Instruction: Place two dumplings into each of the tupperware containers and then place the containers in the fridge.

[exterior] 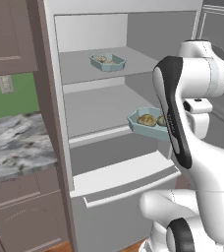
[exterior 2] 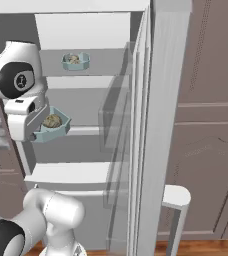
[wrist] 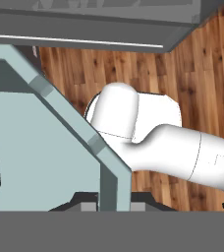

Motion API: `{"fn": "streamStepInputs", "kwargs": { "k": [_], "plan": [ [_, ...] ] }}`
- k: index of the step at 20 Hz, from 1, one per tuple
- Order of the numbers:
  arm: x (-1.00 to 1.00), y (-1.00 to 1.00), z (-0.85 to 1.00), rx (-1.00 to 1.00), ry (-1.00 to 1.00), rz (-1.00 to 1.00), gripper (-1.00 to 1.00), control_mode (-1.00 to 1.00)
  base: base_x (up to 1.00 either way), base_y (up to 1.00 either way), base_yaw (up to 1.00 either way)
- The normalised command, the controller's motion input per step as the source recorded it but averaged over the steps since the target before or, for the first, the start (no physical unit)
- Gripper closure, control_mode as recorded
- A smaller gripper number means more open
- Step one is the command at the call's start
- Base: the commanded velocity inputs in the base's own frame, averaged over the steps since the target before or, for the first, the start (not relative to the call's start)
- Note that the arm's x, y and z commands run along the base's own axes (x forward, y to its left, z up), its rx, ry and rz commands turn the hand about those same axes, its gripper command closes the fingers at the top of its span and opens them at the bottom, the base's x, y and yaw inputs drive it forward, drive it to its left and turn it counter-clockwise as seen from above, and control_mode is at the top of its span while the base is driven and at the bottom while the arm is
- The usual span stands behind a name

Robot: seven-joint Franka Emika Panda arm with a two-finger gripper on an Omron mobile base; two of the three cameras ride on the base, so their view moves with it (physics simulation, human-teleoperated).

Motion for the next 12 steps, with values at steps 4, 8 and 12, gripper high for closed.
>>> {"fn": "streamStepInputs", "kwargs": {
  "k": [4,8,12],
  "plan": [
    [0.0,0.0,0.0,0.0,0.0,0.0,1.0,1.0,0.41,-0.08,0.23],
    [0.0,0.0,0.0,0.0,0.0,0.0,1.0,1.0,0.0,0.13,0.2],
    [0.0,0.0,0.0,0.0,0.0,0.0,1.0,1.0,0.25,0.02,0.23]
  ]
}}
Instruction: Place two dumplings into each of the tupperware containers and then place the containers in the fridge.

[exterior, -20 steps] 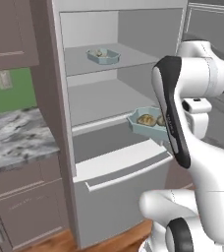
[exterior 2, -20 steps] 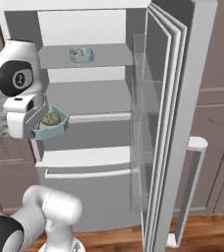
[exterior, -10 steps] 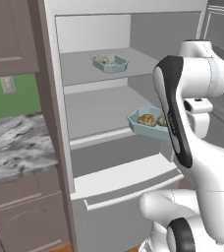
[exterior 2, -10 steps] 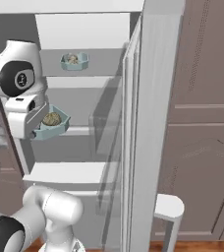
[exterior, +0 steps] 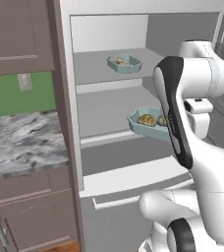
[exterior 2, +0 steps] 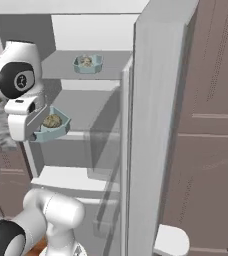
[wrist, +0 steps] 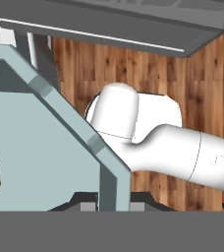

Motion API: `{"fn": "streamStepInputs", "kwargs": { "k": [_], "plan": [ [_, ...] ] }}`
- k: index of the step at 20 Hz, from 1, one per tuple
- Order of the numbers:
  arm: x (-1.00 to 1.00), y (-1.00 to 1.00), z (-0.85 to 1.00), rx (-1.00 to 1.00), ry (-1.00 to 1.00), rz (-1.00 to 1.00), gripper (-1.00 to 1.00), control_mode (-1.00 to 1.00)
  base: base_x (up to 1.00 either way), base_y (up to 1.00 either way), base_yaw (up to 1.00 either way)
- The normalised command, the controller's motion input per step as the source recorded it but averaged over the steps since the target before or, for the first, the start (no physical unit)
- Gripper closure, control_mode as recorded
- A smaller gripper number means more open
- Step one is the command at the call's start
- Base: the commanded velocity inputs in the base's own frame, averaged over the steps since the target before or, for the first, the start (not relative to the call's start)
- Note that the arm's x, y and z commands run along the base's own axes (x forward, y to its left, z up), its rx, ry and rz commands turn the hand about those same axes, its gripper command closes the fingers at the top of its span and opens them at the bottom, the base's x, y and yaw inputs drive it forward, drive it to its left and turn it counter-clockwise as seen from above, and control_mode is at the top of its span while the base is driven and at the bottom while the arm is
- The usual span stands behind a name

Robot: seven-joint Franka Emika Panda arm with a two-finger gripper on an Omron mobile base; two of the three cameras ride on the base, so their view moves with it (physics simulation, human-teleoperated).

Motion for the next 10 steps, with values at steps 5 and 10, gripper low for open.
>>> {"fn": "streamStepInputs", "kwargs": {
  "k": [5,10],
  "plan": [
    [0.0,0.0,0.0,0.0,0.0,0.0,1.0,1.0,0.37,0.01,0.21],
    [0.0,0.0,0.0,0.0,0.0,0.0,1.0,1.0,0.51,0.06,0.13]
  ]
}}
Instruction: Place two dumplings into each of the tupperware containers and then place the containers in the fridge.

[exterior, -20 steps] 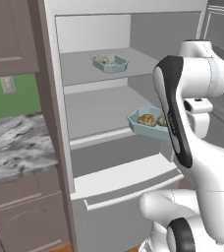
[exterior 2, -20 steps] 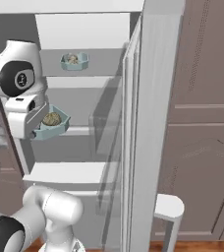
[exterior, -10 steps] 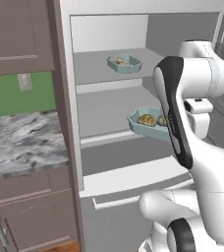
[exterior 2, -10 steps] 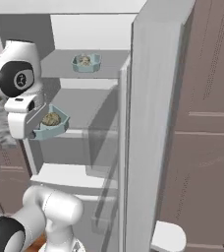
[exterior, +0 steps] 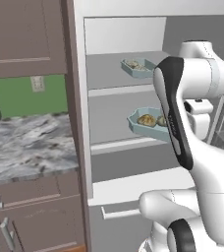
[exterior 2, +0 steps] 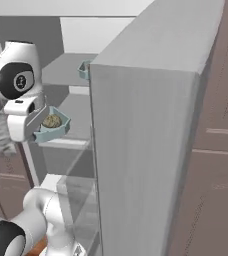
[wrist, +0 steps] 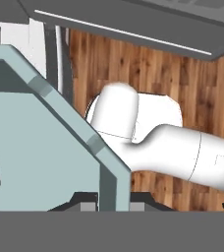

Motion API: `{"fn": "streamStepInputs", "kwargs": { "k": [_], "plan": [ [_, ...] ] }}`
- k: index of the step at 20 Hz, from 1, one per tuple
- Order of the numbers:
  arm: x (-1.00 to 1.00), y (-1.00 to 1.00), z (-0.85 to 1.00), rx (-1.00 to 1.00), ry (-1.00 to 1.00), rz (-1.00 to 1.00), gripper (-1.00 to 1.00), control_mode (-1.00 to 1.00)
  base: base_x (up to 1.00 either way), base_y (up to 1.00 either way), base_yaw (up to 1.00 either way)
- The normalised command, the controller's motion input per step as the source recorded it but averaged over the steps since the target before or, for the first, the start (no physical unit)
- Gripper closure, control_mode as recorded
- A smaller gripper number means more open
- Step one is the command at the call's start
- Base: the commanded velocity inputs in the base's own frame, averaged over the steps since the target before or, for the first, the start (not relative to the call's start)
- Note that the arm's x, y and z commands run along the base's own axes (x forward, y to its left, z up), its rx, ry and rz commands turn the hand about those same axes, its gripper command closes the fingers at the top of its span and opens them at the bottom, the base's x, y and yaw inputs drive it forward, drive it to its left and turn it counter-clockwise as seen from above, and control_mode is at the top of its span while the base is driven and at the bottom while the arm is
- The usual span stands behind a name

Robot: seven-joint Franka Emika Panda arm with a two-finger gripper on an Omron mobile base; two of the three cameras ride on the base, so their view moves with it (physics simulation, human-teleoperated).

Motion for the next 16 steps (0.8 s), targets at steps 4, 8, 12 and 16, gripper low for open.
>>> {"fn": "streamStepInputs", "kwargs": {
  "k": [4,8,12,16],
  "plan": [
    [0.0,0.0,0.0,0.0,0.0,0.0,1.0,1.0,0.34,0.03,0.02],
    [0.0,0.0,0.0,0.0,0.0,0.0,1.0,1.0,0.28,0.0,0.01],
    [0.05,0.0,-0.11,0.0,-0.01,0.01,1.0,-1.0,0.22,0.0,0.02],
    [0.01,-0.03,-0.74,0.0,-0.16,0.01,1.0,-1.0,0.0,0.0,0.0]
  ]
}}
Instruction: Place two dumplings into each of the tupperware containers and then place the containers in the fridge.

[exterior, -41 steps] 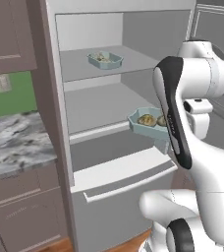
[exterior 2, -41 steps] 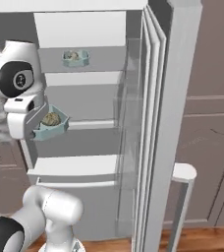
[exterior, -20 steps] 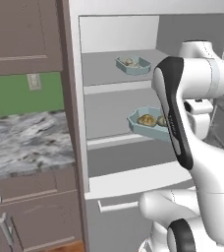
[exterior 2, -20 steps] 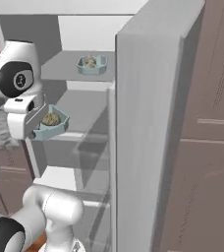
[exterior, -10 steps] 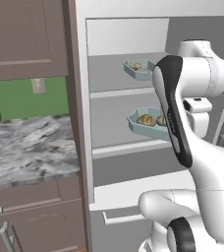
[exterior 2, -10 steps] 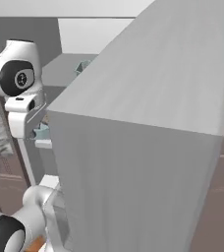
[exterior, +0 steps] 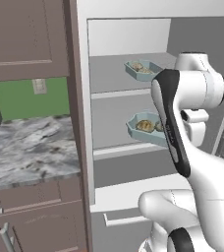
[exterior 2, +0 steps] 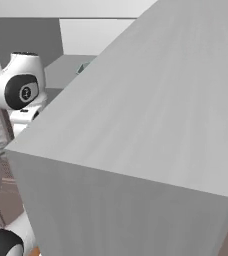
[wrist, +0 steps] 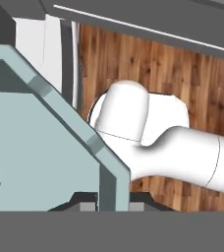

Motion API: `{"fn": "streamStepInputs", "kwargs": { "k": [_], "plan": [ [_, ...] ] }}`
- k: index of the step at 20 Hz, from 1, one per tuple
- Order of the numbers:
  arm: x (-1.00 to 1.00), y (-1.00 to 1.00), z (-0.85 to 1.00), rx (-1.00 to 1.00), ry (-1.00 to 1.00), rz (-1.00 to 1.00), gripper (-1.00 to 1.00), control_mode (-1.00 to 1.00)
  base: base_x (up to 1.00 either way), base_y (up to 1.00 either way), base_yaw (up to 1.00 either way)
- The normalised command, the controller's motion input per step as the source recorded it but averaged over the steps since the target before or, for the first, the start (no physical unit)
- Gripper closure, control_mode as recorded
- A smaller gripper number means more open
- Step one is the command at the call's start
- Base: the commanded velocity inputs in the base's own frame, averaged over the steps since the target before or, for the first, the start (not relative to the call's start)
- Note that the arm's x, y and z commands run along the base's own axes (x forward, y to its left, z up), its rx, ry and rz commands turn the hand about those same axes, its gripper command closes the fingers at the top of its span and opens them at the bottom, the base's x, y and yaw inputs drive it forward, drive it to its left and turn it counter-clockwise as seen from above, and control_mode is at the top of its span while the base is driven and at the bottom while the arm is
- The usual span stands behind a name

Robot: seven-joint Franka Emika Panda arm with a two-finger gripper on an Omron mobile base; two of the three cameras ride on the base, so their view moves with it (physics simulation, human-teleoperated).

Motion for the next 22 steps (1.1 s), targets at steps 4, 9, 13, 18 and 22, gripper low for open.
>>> {"fn": "streamStepInputs", "kwargs": {
  "k": [4,9,13,18,22],
  "plan": [
    [0.0,-0.07,-0.75,0.0,-0.27,0.0,1.0,-1.0,0.0,0.0,0.0],
    [0.09,-0.24,-0.36,0.02,-0.32,0.0,1.0,-1.0,0.0,0.0,0.0],
    [0.44,-0.37,-0.22,0.06,-0.27,0.0,1.0,-1.0,0.0,0.0,0.0],
    [0.87,-0.22,-0.15,0.12,-0.1,0.01,1.0,-1.0,0.0,0.0,0.0],
    [1.0,-0.29,-0.21,0.17,-0.01,0.03,1.0,-1.0,0.0,0.0,0.0]
  ]
}}
